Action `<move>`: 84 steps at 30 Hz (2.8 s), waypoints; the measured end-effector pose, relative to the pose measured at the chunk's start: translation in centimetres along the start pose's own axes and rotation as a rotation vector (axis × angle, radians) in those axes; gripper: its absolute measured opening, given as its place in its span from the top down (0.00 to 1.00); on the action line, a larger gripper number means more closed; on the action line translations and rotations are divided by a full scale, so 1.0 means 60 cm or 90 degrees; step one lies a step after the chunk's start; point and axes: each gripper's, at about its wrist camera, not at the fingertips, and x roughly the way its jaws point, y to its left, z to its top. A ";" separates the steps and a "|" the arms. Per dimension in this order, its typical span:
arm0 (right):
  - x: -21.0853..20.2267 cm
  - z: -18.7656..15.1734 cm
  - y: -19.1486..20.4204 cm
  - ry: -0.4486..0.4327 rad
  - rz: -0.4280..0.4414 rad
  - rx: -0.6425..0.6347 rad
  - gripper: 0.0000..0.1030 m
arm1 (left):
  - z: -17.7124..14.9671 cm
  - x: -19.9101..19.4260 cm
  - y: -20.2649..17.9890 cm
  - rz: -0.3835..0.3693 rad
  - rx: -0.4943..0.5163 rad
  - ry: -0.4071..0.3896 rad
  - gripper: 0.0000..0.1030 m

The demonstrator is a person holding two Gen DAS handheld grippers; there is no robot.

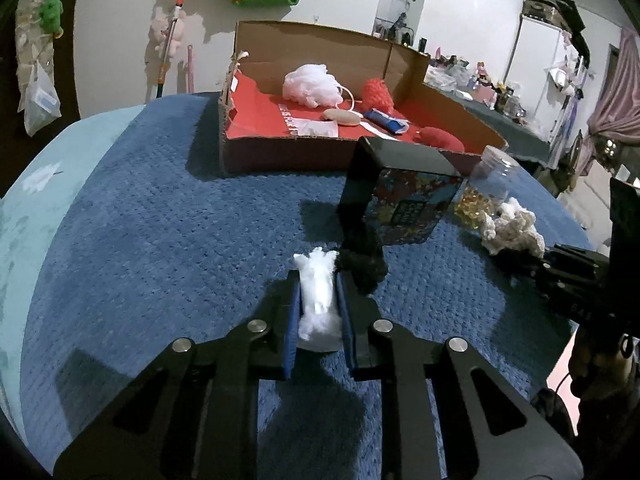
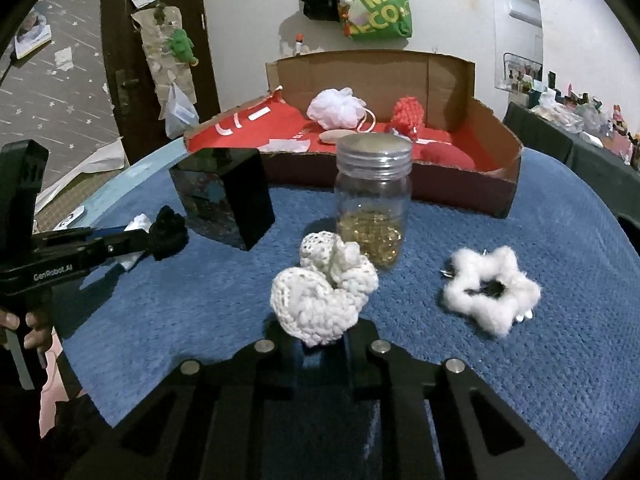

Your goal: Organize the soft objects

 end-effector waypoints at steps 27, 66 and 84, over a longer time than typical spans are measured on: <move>-0.010 -0.016 0.001 -0.026 -0.069 -0.031 0.27 | -0.031 -0.001 -0.012 0.025 0.042 0.006 0.40; -0.046 -0.009 -0.017 -0.043 -0.007 -0.011 0.74 | -0.008 -0.024 -0.072 -0.014 0.065 -0.038 0.86; -0.026 0.061 -0.106 0.028 -0.056 -0.026 0.74 | 0.087 0.019 -0.020 0.032 0.140 0.045 0.86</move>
